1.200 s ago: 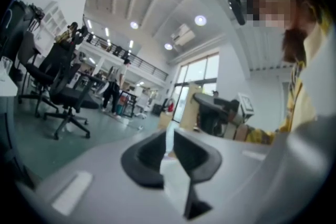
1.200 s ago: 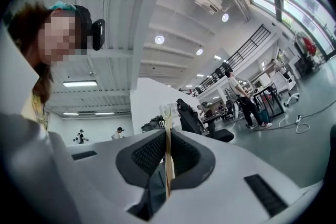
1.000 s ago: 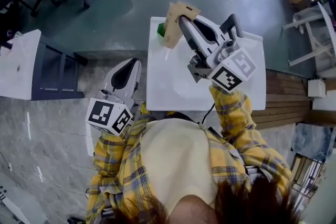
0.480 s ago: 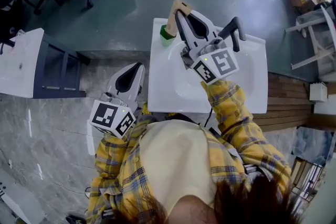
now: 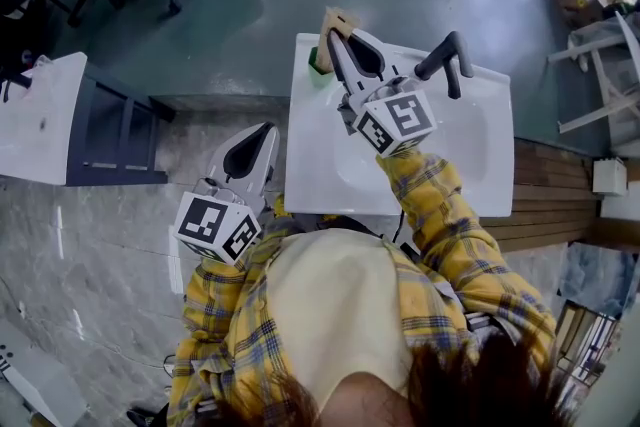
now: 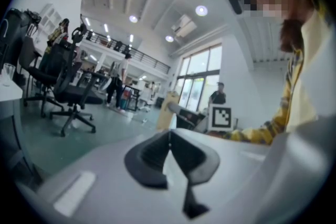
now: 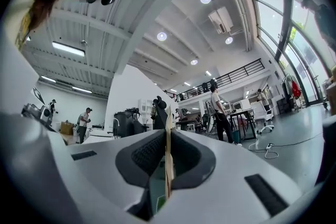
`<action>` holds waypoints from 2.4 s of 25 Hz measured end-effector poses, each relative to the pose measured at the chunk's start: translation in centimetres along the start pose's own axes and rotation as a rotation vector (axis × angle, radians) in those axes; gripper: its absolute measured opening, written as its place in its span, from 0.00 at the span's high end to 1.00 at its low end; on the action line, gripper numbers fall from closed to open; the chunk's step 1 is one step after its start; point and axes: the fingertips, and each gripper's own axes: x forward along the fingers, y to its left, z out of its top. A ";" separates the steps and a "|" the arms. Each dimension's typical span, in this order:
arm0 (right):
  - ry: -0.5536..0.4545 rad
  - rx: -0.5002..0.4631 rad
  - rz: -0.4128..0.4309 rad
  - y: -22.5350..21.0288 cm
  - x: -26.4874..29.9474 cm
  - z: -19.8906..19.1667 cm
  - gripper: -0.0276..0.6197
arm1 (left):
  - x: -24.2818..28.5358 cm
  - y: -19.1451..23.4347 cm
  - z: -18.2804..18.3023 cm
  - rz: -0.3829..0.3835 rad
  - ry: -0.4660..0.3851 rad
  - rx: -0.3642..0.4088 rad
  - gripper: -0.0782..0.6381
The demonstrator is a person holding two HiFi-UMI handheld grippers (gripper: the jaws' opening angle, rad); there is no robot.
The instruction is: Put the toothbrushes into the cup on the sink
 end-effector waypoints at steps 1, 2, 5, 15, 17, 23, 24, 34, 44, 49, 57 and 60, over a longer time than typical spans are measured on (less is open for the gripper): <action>0.019 -0.010 0.005 0.2 0.0 -0.5 0.91 | 0.0 0.0 0.0 -0.001 0.001 -0.001 0.88; 0.039 -0.019 0.012 0.4 0.0 -1.0 0.91 | 0.1 0.0 0.0 -0.002 0.001 -0.001 0.88; 0.086 -0.029 0.030 0.9 0.0 -2.0 0.91 | 0.1 0.0 0.0 -0.003 0.001 -0.001 0.88; 0.121 -0.053 0.057 1.7 -0.6 -2.2 0.91 | 0.5 0.0 0.0 -0.021 -0.004 -0.008 0.88; 0.125 -0.064 0.063 2.0 -0.8 -2.0 0.91 | 0.5 0.0 0.0 -0.023 -0.006 -0.012 0.88; 0.112 -0.060 0.073 2.5 -1.7 -1.0 0.91 | 0.8 0.0 0.2 -0.038 -0.009 -0.014 0.88; 0.108 -0.057 0.074 2.6 -1.9 -0.8 0.91 | 0.9 0.0 0.2 -0.040 -0.009 -0.015 0.88; 0.064 -0.010 0.032 2.1 -4.6 1.7 0.91 | 1.9 0.0 0.5 -0.058 -0.034 -0.037 0.88; 0.140 0.041 -0.071 0.2 -8.2 0.1 0.91 | 3.1 -0.4 0.9 -0.083 -0.054 -0.065 0.88; 0.181 0.069 -0.111 -0.2 -9.3 -1.1 0.91 | 3.3 -0.2 0.7 -0.076 -0.062 -0.091 0.88; 0.278 0.136 -0.154 0.0 -10.4 -3.5 0.93 | 3.3 0.1 0.3 -0.059 -0.055 -0.104 0.88; 0.304 0.152 -0.155 0.5 -10.6 -4.0 0.94 | 3.1 0.2 0.2 -0.053 -0.051 -0.107 0.88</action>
